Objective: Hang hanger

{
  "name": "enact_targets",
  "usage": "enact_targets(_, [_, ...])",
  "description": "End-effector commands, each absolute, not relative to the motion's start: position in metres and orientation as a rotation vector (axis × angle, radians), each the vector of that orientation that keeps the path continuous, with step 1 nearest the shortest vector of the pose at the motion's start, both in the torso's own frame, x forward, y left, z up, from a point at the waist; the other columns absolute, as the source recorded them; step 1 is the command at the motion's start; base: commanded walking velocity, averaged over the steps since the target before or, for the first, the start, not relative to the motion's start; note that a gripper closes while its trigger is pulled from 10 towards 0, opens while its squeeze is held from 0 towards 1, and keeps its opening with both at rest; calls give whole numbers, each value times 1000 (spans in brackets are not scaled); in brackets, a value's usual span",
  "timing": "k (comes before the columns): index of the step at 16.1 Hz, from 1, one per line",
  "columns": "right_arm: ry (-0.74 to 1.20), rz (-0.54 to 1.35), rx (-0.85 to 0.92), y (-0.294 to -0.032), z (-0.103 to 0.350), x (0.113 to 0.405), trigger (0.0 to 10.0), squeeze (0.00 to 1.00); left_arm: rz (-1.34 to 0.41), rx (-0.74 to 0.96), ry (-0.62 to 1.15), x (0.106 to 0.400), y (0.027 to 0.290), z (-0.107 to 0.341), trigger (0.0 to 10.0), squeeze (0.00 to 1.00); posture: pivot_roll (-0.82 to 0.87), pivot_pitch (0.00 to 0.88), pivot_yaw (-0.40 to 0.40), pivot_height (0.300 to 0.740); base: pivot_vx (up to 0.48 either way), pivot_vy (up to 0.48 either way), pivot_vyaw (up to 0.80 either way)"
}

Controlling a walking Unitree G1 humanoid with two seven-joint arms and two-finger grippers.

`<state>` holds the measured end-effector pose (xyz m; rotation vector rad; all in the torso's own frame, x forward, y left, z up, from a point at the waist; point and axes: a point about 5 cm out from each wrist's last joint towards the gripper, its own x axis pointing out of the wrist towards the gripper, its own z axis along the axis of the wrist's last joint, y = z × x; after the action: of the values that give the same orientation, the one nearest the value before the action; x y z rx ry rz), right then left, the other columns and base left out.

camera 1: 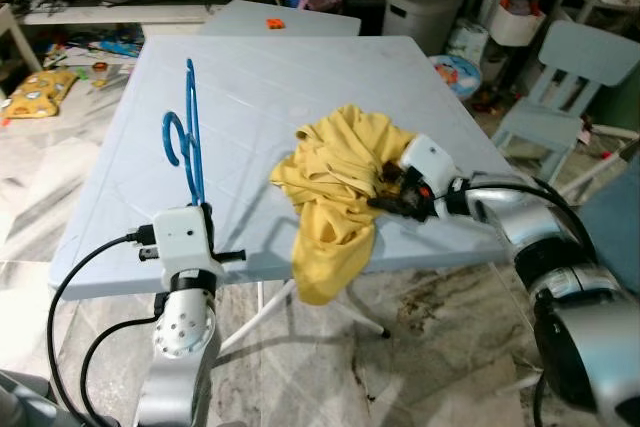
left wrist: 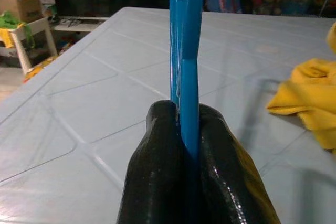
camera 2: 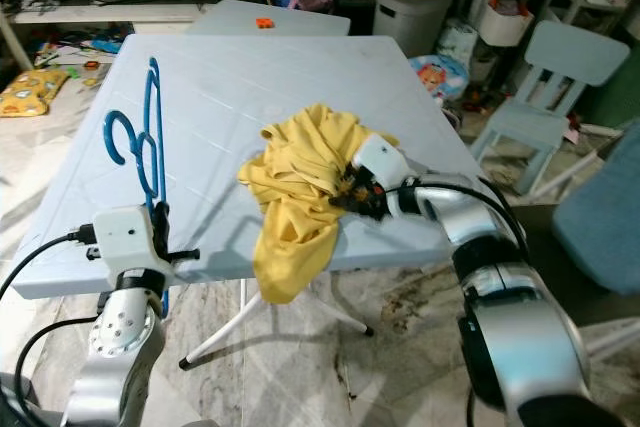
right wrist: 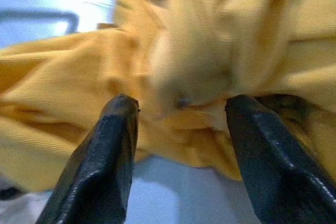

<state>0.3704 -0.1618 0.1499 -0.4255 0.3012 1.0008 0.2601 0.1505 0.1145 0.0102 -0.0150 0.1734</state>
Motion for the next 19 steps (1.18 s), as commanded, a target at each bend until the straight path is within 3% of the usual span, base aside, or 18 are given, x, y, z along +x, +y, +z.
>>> enact_targets(1, [289,1080,-398,-159,152,365,10000,1000,171,9,-20,260,151,117,10000,0,47,0,-38,740,0,0,0])
enact_targets(5, [288,1199,-342,-150,144,350,10000,1000,161,6,-21,261,148,118,10000,0,42,0,-32,740,0,0,0])
enact_targets(7, [292,1268,-213,-134,136,338,10000,1000,152,2,-25,264,147,120,10000,0,43,0,-32,740,0,0,0])
enact_targets(10, [338,1366,-160,-116,126,326,10000,1000,152,-2,-26,263,147,120,10000,0,52,0,-38,740,0,0,0])
enact_targets(15, [375,1223,-308,-92,122,343,10000,1000,158,-6,-28,261,147,121,10000,0,58,0,-47,740,0,0,0])
enact_targets(19, [419,1021,-527,-83,114,360,10000,1000,168,-10,-22,257,147,120,10000,0,70,0,-62,740,0,0,0])
